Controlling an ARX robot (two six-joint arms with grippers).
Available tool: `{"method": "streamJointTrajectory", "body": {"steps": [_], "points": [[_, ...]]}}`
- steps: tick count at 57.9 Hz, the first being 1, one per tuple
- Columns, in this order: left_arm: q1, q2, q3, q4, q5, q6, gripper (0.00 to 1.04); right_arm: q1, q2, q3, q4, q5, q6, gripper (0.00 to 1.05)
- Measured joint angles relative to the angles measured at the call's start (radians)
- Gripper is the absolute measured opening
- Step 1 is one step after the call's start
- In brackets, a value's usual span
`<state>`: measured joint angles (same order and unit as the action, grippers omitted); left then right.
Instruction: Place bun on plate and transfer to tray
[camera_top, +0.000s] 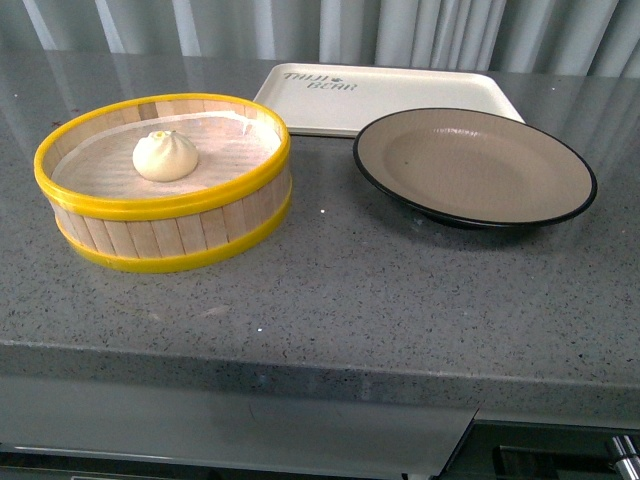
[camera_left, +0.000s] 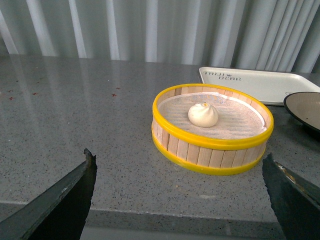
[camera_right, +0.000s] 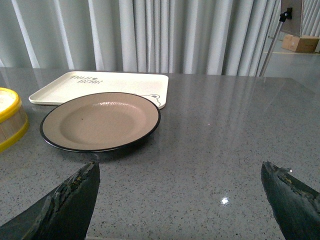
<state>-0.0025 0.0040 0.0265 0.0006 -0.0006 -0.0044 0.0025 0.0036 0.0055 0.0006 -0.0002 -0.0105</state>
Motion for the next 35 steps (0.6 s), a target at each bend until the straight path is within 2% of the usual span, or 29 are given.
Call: {"method": "streamJointTrajectory", "body": {"steps": [35], "points": [[0.0,0.0,0.0,0.0,0.0,0.0,0.98,0.0,0.0,0.0,0.0,0.0,0.0,0.96]]}}
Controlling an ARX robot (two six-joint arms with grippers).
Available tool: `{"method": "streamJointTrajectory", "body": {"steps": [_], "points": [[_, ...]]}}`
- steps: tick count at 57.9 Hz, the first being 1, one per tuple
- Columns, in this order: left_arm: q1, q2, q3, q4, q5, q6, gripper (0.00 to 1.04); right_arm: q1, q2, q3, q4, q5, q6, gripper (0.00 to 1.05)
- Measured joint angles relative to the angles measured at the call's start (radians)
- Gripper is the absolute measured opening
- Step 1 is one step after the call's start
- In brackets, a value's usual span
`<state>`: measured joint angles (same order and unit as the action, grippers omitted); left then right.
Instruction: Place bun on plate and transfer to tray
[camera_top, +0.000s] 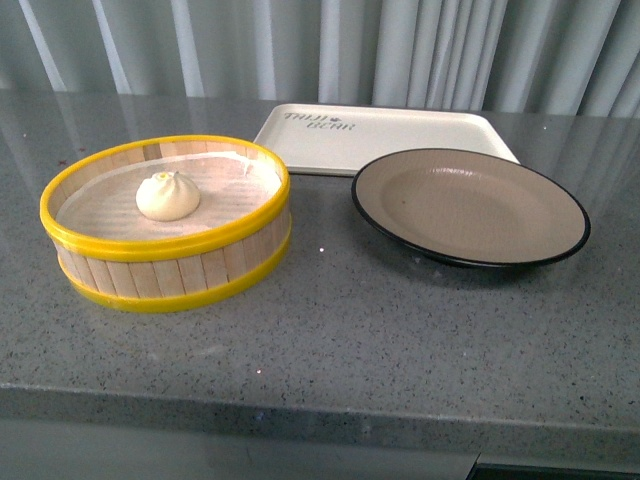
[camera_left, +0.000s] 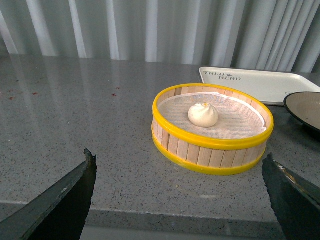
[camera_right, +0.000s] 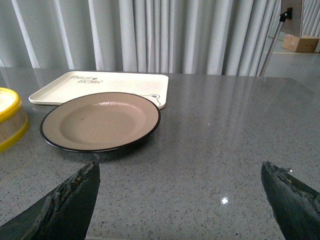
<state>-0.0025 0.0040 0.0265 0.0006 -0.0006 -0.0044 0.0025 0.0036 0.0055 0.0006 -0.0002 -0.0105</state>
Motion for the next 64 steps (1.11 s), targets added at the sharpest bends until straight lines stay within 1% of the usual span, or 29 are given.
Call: {"method": "streamJointTrajectory", "body": {"steps": [55,57,58,60,62,63,64], "points": [[0.0,0.0,0.0,0.0,0.0,0.0,0.98,0.0,0.0,0.0,0.0,0.0,0.0,0.96],[-0.01,0.017,0.008,-0.031,-0.024,-0.026,0.98,0.0,0.0,0.0,0.0,0.0,0.0,0.96],[-0.021,0.037,0.027,-0.085,-0.076,-0.072,0.98,0.0,0.0,0.0,0.0,0.0,0.0,0.96],[-0.041,0.103,0.067,-0.191,-0.124,-0.166,0.98,0.0,0.0,0.0,0.0,0.0,0.0,0.96],[-0.048,0.159,0.09,-0.233,-0.132,-0.229,0.98,0.0,0.0,0.0,0.0,0.0,0.0,0.96],[-0.051,0.192,0.097,-0.235,-0.13,-0.287,0.98,0.0,0.0,0.0,0.0,0.0,0.0,0.96],[-0.054,0.208,0.098,-0.23,-0.131,-0.298,0.98,0.0,0.0,0.0,0.0,0.0,0.0,0.96]]}}
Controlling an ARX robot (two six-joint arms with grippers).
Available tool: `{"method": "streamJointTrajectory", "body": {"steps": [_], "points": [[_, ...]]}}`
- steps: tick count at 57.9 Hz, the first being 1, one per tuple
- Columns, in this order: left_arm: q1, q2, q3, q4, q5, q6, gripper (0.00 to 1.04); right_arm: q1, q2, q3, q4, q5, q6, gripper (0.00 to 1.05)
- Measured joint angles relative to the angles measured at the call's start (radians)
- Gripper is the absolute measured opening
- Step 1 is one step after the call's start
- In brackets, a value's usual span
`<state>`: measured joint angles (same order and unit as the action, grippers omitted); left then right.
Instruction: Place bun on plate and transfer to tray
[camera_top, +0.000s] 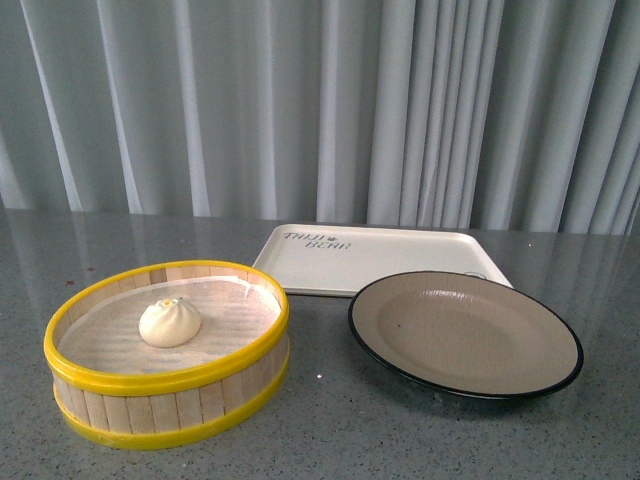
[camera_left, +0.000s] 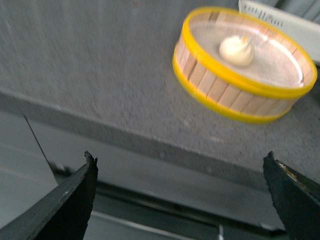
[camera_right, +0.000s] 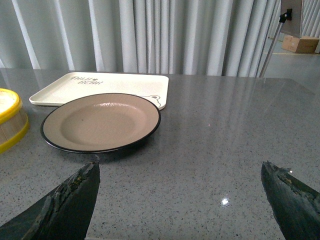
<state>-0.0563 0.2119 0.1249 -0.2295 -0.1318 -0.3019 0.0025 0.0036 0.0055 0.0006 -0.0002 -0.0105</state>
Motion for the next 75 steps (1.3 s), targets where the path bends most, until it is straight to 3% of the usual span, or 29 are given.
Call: {"method": "streamJointTrajectory", "body": {"steps": [6,14,20,25,36,47,62,75], "points": [[-0.022,0.172,0.032,0.166,0.036,-0.119,0.98,0.0,0.0,0.0,0.0,0.0,0.0,0.96],[-0.074,0.475,0.175,0.497,0.203,-0.118,0.98,0.0,0.0,0.0,0.0,0.0,0.0,0.96],[-0.127,0.734,0.294,0.694,0.207,-0.025,0.98,0.0,0.0,0.0,0.0,0.0,0.0,0.96],[-0.15,0.974,0.424,0.772,0.179,0.106,0.98,0.0,0.0,0.0,0.0,0.0,0.0,0.96],[-0.15,1.316,0.69,0.738,0.123,0.272,0.98,0.0,0.0,0.0,0.0,0.0,0.0,0.96],[-0.172,1.468,0.862,0.635,0.042,0.342,0.98,0.0,0.0,0.0,0.0,0.0,0.0,0.96],[-0.196,1.567,0.997,0.436,-0.057,0.322,0.98,0.0,0.0,0.0,0.0,0.0,0.0,0.96],[-0.195,1.611,1.044,0.374,-0.096,0.294,0.98,0.0,0.0,0.0,0.0,0.0,0.0,0.96]]}}
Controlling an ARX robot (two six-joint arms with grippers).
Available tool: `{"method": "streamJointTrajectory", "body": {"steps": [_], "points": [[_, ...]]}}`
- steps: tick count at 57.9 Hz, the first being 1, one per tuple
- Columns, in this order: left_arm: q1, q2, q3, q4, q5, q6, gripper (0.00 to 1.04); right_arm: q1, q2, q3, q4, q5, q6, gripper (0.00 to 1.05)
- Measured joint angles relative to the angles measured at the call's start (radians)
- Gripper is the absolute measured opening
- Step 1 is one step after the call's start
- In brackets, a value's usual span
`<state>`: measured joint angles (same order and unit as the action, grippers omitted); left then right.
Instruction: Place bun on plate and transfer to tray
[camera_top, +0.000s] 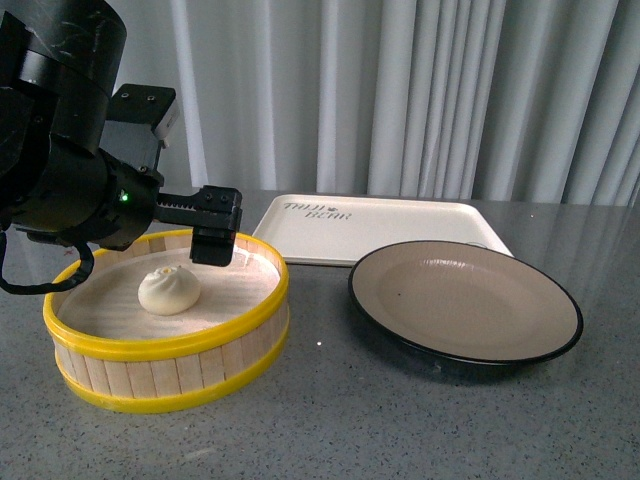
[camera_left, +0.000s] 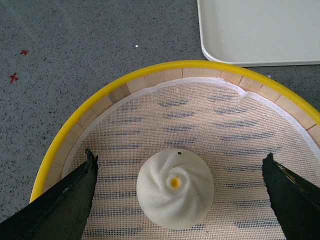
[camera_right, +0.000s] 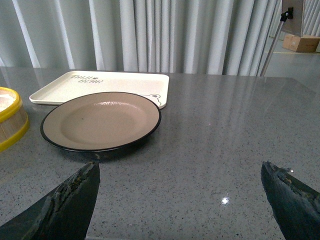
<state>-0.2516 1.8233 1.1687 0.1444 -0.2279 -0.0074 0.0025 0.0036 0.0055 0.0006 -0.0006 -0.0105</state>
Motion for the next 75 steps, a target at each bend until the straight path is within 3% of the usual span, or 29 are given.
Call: {"method": "streamJointTrajectory", "body": {"steps": [17,75], "points": [[0.006,0.048,0.035,-0.075,0.044,-0.096,0.98,0.0,0.0,0.0,0.0,0.0,0.0,0.96],[0.005,0.119,0.081,-0.078,-0.008,-0.129,0.97,0.0,0.0,0.0,0.0,0.0,0.0,0.96]]}}
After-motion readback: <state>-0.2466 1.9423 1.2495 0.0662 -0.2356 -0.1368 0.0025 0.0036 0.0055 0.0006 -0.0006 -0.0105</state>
